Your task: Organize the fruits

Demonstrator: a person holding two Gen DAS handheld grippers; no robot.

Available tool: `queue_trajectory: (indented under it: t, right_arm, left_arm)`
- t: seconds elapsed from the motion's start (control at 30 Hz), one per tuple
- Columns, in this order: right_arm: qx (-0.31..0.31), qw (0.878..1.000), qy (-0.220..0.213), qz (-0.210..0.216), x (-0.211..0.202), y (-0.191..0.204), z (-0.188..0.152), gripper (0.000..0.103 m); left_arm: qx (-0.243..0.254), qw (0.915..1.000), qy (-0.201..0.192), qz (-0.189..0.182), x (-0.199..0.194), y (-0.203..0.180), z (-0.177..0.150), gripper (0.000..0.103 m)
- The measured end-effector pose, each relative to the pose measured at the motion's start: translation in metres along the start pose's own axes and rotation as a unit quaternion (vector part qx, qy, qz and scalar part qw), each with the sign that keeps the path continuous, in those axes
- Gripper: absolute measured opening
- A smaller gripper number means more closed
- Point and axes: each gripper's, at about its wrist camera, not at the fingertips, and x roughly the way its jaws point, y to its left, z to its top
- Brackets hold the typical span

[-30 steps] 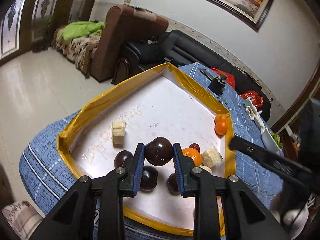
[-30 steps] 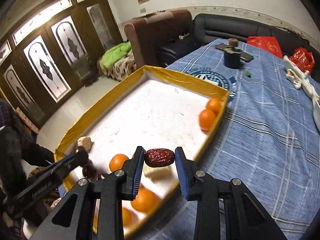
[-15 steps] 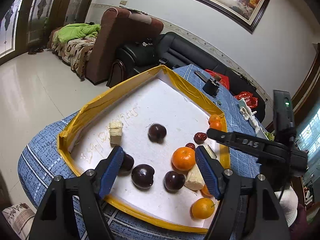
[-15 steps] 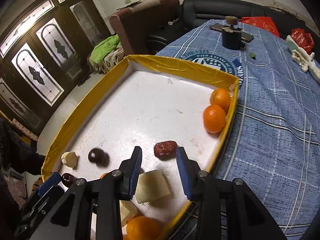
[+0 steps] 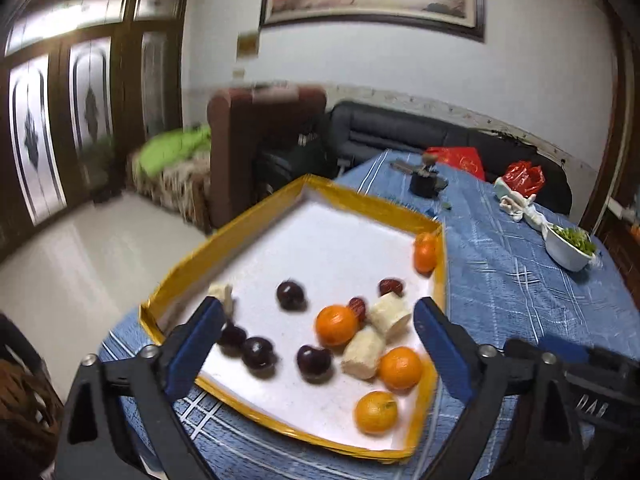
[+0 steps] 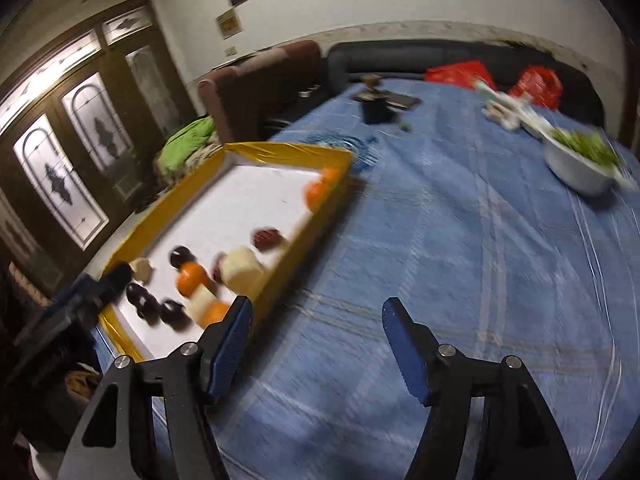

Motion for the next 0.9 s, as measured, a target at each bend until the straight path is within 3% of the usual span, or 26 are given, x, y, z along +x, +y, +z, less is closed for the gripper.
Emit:
queue_trajectory:
  t: [0.17,0.6,0.9]
  right_arm:
    - [0.033,0.999,0.011,-0.009,-0.010,-0.026,-0.023,0.073]
    - [-0.005,1.000,-0.003,-0.025,-0.021,-0.020,-0.049,0.077]
    - [-0.006,0.999,-0.007,-0.040,-0.026,-0.023,-0.052,0.081]
  left_arm:
    - [0.031,0.9992,-0.021,-0.011,-0.018,-0.032,-0.003,0.103]
    - [0.060,0.9967,0.046,-0.029,-0.011,-0.060,-0.019,0.103]
    - [0.070,0.9959,0.041,-0.040,-0.019,-0.066,-0.024,0.103]
